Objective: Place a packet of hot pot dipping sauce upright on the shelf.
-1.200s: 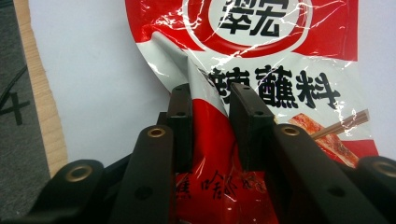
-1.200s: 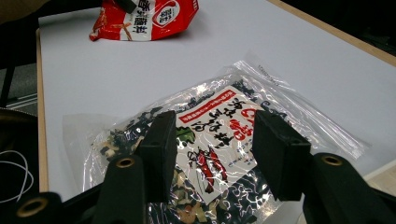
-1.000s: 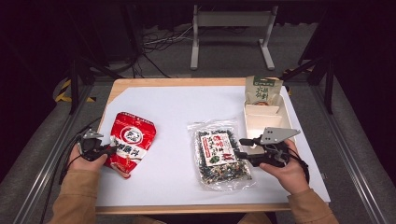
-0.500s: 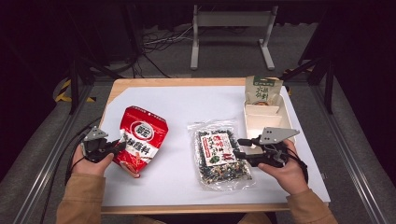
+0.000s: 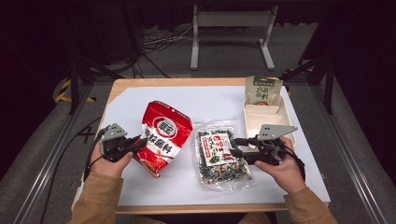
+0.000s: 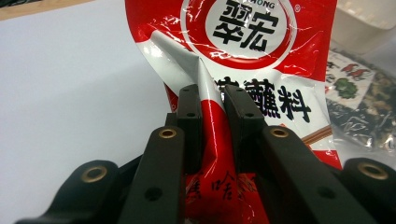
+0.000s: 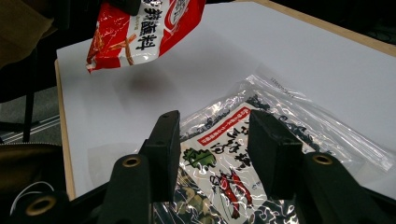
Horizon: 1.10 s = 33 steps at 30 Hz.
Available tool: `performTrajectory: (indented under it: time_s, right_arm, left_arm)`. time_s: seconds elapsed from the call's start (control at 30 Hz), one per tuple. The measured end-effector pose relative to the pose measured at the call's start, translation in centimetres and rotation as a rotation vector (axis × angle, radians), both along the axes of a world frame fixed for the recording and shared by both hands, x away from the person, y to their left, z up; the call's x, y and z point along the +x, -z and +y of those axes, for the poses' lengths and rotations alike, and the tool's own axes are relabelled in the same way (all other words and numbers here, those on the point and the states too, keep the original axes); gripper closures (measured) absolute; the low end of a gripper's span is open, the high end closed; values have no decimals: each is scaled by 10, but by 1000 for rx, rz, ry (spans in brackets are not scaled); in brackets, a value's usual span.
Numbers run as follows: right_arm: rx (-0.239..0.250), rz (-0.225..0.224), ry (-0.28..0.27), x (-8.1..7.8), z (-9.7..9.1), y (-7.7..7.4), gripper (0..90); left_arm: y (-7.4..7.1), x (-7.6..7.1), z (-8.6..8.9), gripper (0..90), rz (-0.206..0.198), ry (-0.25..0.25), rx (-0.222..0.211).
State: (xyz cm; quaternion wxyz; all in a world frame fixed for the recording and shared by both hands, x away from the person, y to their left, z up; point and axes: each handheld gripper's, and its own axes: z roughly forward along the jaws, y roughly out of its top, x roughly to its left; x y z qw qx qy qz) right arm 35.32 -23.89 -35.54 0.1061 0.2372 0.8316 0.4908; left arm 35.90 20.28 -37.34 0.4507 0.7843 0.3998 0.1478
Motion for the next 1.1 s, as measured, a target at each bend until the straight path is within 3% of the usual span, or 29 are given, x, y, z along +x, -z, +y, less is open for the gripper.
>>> performTrajectory:
  time_s: [0.23, 0.47, 0.77, 1.1]
  right_arm:
    - [-6, 16, 2, 4, 12, 1, 539]
    - [-3, 21, 0, 6, 20, 2, 531]
    - [58, 104, 12, 7, 35, 8, 504]
    - [128, 139, 0, 9, 53, 12, 512]
  left_arm:
    - [-4, -1, -16, 774, 4, 47, -20]
    - [-8, -3, -25, 774, -17, 72, -27]
    - [-10, -8, -39, 774, -36, 101, -51]
    - [-9, -12, -58, 774, -39, 152, -62]
